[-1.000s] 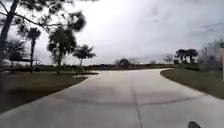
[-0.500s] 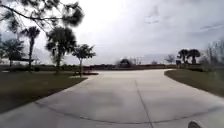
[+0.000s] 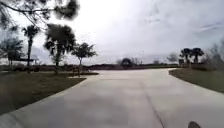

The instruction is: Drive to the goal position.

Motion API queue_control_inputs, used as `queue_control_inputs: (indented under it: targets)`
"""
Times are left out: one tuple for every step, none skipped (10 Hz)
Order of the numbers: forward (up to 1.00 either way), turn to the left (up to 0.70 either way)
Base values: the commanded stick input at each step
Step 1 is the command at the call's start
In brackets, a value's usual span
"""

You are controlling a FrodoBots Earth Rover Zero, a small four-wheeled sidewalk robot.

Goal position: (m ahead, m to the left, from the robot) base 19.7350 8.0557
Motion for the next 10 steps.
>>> queue_control_inputs:
  targets:
    - [1.00,0.00]
    - [1.00,0.00]
    - [1.00,0.00]
    - [1.00,0.00]
    - [1.00,0.00]
    - [1.00,0.00]
    - [1.00,0.00]
    - [1.00,0.00]
    - [1.00,0.00]
    - [1.00,0.00]
